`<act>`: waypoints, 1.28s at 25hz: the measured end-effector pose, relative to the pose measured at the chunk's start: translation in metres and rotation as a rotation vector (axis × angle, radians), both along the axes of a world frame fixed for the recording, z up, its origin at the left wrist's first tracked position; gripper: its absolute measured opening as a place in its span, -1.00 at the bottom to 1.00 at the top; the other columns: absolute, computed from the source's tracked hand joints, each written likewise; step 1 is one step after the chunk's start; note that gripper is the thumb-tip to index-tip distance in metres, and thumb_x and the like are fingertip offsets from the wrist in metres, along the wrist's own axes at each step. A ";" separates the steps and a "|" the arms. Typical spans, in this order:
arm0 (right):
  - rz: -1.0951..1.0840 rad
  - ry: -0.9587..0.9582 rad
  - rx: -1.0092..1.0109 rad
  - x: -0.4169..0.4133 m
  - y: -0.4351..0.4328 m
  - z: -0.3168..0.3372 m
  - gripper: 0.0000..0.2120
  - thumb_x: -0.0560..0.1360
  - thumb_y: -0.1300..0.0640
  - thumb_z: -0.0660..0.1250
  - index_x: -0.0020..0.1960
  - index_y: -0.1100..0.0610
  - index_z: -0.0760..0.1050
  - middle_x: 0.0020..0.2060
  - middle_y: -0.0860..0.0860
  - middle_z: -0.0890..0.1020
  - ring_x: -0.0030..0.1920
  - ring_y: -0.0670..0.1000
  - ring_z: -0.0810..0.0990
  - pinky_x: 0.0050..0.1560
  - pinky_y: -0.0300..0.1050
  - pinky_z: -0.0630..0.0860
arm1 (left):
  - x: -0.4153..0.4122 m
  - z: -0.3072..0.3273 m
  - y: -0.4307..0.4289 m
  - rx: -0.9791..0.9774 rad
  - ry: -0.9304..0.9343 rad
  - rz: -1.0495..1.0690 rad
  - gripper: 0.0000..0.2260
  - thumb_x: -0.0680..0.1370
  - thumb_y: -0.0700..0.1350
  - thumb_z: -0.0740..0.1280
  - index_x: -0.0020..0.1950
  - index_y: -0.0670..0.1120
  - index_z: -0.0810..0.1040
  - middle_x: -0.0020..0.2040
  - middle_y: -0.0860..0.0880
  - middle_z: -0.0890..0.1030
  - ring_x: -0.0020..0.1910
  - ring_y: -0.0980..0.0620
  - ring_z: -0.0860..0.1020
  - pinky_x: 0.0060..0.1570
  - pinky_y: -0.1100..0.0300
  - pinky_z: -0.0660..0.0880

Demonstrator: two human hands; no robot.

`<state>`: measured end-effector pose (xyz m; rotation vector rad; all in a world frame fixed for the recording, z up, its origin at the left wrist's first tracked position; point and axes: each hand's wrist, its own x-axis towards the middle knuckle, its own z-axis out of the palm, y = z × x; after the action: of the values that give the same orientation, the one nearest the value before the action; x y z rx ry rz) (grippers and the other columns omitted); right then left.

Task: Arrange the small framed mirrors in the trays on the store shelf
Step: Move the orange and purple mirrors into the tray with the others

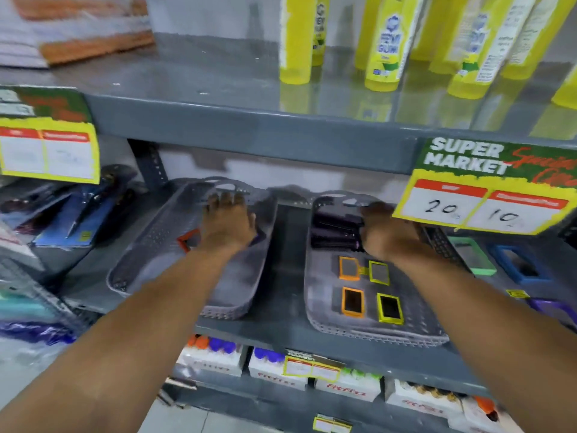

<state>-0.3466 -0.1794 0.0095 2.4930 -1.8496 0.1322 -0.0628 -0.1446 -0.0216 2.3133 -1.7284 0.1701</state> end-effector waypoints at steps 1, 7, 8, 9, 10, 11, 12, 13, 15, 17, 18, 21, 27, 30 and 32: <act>0.047 0.022 0.015 0.020 -0.005 0.005 -0.66 0.58 0.14 0.21 0.34 0.17 0.45 0.34 0.21 0.48 0.34 0.24 0.43 0.31 0.05 0.40 | 0.020 -0.002 0.005 0.044 0.025 0.057 -0.46 0.55 0.03 0.21 0.46 -0.19 0.25 0.48 -0.28 0.26 0.46 -0.30 0.18 0.42 -0.12 0.18; 0.253 -0.008 0.061 0.120 -0.027 0.010 -0.58 0.56 0.07 0.25 0.38 0.17 0.44 0.37 0.18 0.47 0.38 0.21 0.41 0.31 0.09 0.44 | 0.104 -0.025 0.028 0.246 0.186 0.171 -0.29 0.55 0.13 0.13 0.55 -0.20 -0.04 0.56 -0.24 0.01 0.54 -0.24 -0.04 0.49 -0.06 0.00; 0.270 -0.011 0.083 0.135 -0.027 0.008 -0.59 0.55 0.06 0.25 0.37 0.16 0.45 0.36 0.18 0.48 0.37 0.21 0.43 0.30 0.08 0.45 | 0.115 -0.032 0.026 0.287 0.184 0.171 -0.26 0.50 0.19 0.08 0.56 -0.18 -0.03 0.56 -0.24 0.02 0.53 -0.24 -0.02 0.49 -0.07 0.00; 0.279 -0.008 0.105 0.152 -0.026 0.004 -0.59 0.56 0.04 0.26 0.36 0.16 0.45 0.36 0.18 0.48 0.35 0.22 0.45 0.29 0.07 0.45 | 0.125 -0.035 0.027 0.321 0.184 0.169 -0.23 0.45 0.21 0.03 0.56 -0.15 -0.03 0.56 -0.23 0.03 0.53 -0.24 -0.01 0.49 -0.08 0.00; 0.286 -0.011 0.131 0.167 -0.026 0.001 -0.59 0.56 0.03 0.26 0.35 0.17 0.46 0.35 0.19 0.49 0.34 0.23 0.46 0.29 0.07 0.45 | 0.132 -0.039 0.026 0.363 0.210 0.161 -0.24 0.44 0.19 0.03 0.57 -0.14 -0.02 0.57 -0.22 0.04 0.53 -0.23 0.01 0.49 -0.08 0.01; 0.287 -0.012 0.162 0.178 -0.026 -0.003 -0.59 0.55 0.02 0.26 0.34 0.18 0.47 0.35 0.20 0.49 0.32 0.23 0.48 0.28 0.07 0.46 | 0.130 -0.038 0.027 0.386 0.253 0.147 -0.29 0.49 0.14 0.07 0.57 -0.13 0.00 0.57 -0.21 0.06 0.53 -0.21 0.05 0.48 -0.06 0.04; 0.291 -0.011 0.194 0.189 -0.028 -0.007 -0.59 0.55 0.01 0.26 0.33 0.18 0.48 0.33 0.21 0.51 0.30 0.23 0.50 0.26 0.06 0.47 | 0.129 -0.036 0.027 0.397 0.287 0.115 -0.36 0.55 0.08 0.14 0.57 -0.11 0.04 0.56 -0.19 0.11 0.51 -0.19 0.12 0.46 -0.03 0.12; 0.297 0.013 0.218 0.201 -0.028 -0.011 -0.60 0.54 0.00 0.24 0.31 0.17 0.50 0.30 0.21 0.53 0.27 0.23 0.52 0.24 0.06 0.49 | 0.127 -0.035 0.028 0.396 0.325 0.071 -0.40 0.57 0.04 0.22 0.55 -0.09 0.12 0.53 -0.17 0.19 0.48 -0.17 0.21 0.42 0.00 0.21; 0.300 0.050 0.250 0.220 -0.034 -0.025 -0.60 0.47 -0.03 0.19 0.20 0.13 0.56 0.21 0.18 0.60 0.19 0.19 0.58 0.19 0.01 0.50 | 0.124 -0.035 0.025 0.418 0.361 -0.032 -0.37 0.49 0.07 0.38 0.50 -0.04 0.25 0.47 -0.15 0.32 0.39 -0.15 0.36 0.31 0.05 0.35; 0.288 0.075 0.240 0.234 -0.034 -0.033 -0.64 0.44 0.00 0.24 0.14 0.15 0.57 0.13 0.16 0.63 0.15 0.18 0.60 0.17 -0.03 0.49 | 0.117 -0.030 0.022 0.427 0.398 -0.091 -0.27 0.32 0.15 0.45 0.43 -0.04 0.37 0.38 -0.15 0.45 0.29 -0.14 0.46 0.22 0.07 0.44; 0.274 0.091 0.242 0.238 -0.032 -0.037 -0.65 0.46 0.02 0.27 0.16 0.16 0.56 0.14 0.15 0.62 0.18 0.18 0.59 0.19 -0.04 0.48 | 0.116 -0.031 0.019 0.438 0.407 -0.093 -0.29 0.28 0.18 0.37 0.40 -0.06 0.42 0.34 -0.17 0.48 0.26 -0.14 0.49 0.21 0.08 0.45; 0.244 0.153 0.269 0.245 -0.028 -0.051 -0.59 0.53 -0.06 0.29 0.28 0.15 0.52 0.27 0.13 0.57 0.29 0.18 0.51 0.27 -0.04 0.39 | 0.122 -0.044 0.009 0.462 0.329 -0.068 -0.45 0.52 0.06 0.18 0.49 -0.10 0.29 0.47 -0.18 0.34 0.38 -0.15 0.38 0.34 0.06 0.31; 0.216 0.182 0.293 0.246 -0.028 -0.065 -0.56 0.53 -0.15 0.33 0.27 0.11 0.54 0.25 0.12 0.60 0.27 0.20 0.53 0.27 0.02 0.44 | 0.129 -0.044 0.013 0.449 0.423 -0.097 -0.30 0.21 0.06 0.57 0.32 -0.07 0.50 0.26 -0.13 0.56 0.23 -0.12 0.53 0.19 0.03 0.48; 0.224 0.206 0.281 0.248 -0.026 -0.067 -0.63 0.51 -0.10 0.37 0.22 0.08 0.56 0.17 0.10 0.63 0.19 0.17 0.60 0.18 0.01 0.52 | 0.131 -0.047 0.015 0.450 0.429 -0.061 -0.20 0.17 0.07 0.61 0.37 -0.01 0.45 0.30 -0.07 0.54 0.21 -0.10 0.54 0.19 0.06 0.49; 0.224 0.201 0.264 0.248 -0.025 -0.068 -0.65 0.50 -0.08 0.36 0.20 0.09 0.55 0.16 0.11 0.63 0.17 0.17 0.60 0.13 -0.01 0.51 | 0.129 -0.046 0.018 0.433 0.414 -0.041 -0.14 0.10 0.09 0.61 0.37 0.00 0.46 0.28 -0.06 0.58 0.17 -0.06 0.57 0.12 0.11 0.53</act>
<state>-0.0989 -0.2043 -0.0582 2.7582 -1.5986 -0.3679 0.0661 -0.1269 -0.0672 2.3582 -1.7124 -0.7066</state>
